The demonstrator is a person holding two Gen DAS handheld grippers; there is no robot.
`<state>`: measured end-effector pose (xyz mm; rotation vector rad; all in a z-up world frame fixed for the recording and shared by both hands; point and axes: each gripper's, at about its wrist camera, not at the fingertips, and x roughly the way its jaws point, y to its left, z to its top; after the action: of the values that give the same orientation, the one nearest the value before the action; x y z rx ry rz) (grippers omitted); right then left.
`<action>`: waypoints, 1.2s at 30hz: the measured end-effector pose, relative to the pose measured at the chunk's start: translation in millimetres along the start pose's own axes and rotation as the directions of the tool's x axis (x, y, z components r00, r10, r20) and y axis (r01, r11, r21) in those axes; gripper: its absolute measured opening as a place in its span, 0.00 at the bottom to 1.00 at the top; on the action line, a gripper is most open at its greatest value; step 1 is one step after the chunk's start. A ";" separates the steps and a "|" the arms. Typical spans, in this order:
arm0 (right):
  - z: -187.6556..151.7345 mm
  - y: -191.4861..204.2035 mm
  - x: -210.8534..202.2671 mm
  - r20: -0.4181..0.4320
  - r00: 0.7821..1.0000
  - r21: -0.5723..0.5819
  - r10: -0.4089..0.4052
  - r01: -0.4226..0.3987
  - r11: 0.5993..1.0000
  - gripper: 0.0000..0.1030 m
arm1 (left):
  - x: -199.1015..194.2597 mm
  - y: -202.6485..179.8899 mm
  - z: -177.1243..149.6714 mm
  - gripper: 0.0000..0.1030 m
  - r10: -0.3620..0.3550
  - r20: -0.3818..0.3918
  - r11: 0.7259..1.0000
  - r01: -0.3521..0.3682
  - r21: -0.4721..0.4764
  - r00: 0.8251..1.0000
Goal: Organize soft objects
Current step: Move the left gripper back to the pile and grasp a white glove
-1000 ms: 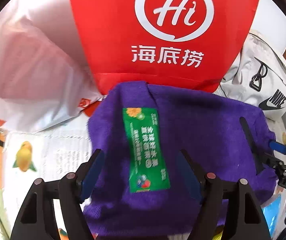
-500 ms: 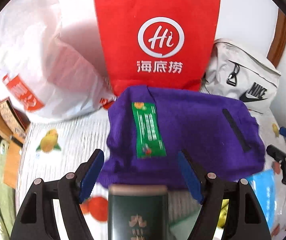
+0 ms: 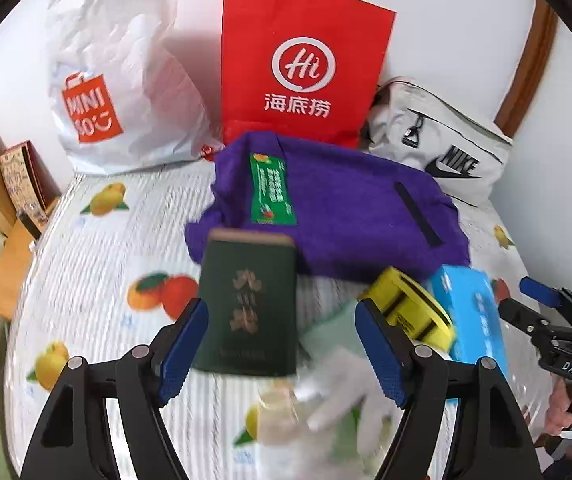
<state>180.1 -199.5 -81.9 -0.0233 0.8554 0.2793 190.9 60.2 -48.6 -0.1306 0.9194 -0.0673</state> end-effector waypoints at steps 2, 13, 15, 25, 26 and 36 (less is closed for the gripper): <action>-10.6 6.4 -8.3 0.013 1.000 -0.005 0.010 -0.010 1.000 0.78 | -7.1 -1.9 -13.9 0.72 -0.018 0.012 1.000 0.018 0.004 1.000; -59.4 18.0 -38.4 0.049 0.998 0.006 0.040 -0.040 0.999 0.78 | 3.9 -32.0 -64.3 0.72 -0.098 -0.033 0.994 0.100 0.053 0.995; -66.2 15.1 -41.0 0.053 0.998 0.009 0.036 -0.036 0.999 0.78 | 11.3 -38.0 -67.1 0.72 -0.118 -0.036 0.991 0.120 0.054 0.992; -90.2 -2.0 -34.5 0.027 0.999 0.035 0.036 -0.037 0.999 0.78 | 57.4 -55.5 -67.8 0.72 -0.139 -0.090 0.988 0.144 0.053 0.986; -91.3 -2.4 -33.2 0.022 0.999 0.034 0.031 -0.032 0.999 0.78 | 60.7 -56.0 -68.3 0.72 -0.144 -0.091 0.987 0.149 0.052 0.985; -91.8 8.6 -32.6 0.032 0.998 -0.003 0.047 -0.047 0.999 0.78 | 49.0 -62.4 -70.2 0.16 -0.198 -0.070 0.975 0.204 0.093 0.978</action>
<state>89.6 -211.0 -117.2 -0.0009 0.8243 0.3241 164.5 -13.0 -120.5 -0.1297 0.9590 -0.3063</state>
